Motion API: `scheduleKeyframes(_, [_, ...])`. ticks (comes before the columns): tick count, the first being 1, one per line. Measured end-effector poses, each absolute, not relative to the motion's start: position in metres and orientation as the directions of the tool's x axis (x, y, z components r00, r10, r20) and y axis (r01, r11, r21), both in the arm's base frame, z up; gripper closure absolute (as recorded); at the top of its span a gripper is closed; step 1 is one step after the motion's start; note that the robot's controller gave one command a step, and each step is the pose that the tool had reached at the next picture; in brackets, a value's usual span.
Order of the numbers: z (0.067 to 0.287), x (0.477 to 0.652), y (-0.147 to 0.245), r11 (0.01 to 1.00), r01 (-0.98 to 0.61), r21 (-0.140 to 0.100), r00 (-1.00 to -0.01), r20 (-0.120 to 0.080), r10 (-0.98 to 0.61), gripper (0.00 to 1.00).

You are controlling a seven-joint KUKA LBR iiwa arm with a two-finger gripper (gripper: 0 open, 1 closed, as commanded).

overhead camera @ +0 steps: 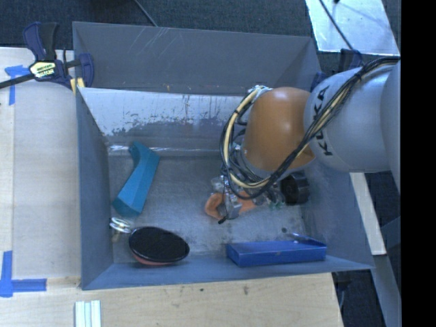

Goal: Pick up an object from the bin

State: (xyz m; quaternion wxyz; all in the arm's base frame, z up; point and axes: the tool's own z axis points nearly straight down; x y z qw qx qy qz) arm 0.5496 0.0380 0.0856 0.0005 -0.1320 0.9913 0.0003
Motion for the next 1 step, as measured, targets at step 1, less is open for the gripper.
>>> scheduleKeyframes(1, [0.0857, 0.5496, 0.038, 0.965, -0.262, 0.0, -0.965, -0.001, -0.262, 1.0])
